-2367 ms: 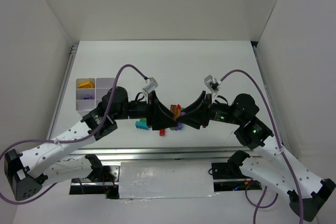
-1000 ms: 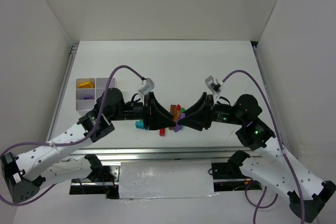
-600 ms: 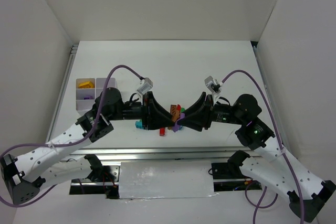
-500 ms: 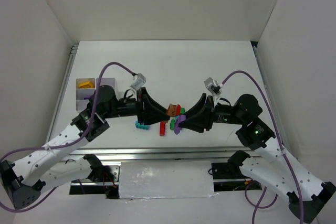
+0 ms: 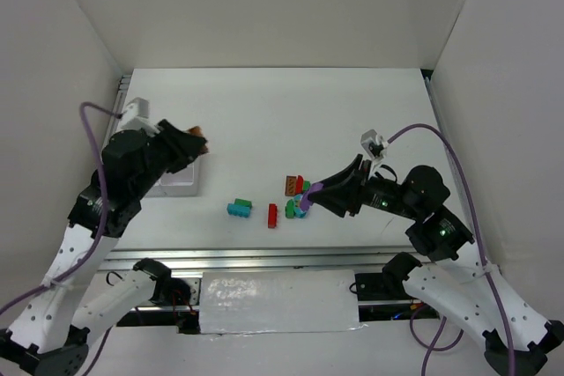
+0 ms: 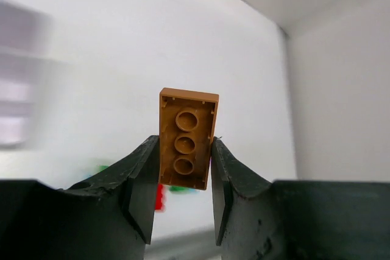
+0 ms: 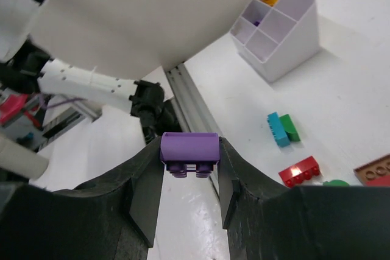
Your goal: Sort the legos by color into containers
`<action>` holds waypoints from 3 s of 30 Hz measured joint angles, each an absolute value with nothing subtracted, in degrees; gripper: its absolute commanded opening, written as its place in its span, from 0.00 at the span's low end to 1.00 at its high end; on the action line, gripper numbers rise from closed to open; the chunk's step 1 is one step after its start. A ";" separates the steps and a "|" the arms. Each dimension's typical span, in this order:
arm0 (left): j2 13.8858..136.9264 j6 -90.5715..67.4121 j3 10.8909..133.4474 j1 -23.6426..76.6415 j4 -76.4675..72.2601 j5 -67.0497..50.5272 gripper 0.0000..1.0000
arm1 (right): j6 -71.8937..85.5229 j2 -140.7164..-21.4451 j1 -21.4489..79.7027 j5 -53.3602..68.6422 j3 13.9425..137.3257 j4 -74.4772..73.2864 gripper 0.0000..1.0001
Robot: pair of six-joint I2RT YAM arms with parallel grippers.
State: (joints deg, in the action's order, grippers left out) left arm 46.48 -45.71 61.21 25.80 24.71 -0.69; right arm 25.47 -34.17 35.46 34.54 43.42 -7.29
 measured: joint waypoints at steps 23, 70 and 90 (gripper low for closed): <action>41.04 -81.62 34.63 -12.10 26.15 14.92 0.00 | 26.30 -34.02 35.46 21.80 45.06 -17.63 0.00; 50.74 -82.41 23.59 -18.04 3.07 12.29 0.58 | 24.36 -32.25 35.46 23.42 45.06 -19.05 0.00; 48.23 -68.69 30.96 -19.05 -1.78 -5.26 0.87 | 26.85 -34.76 35.46 22.31 45.06 -18.52 0.00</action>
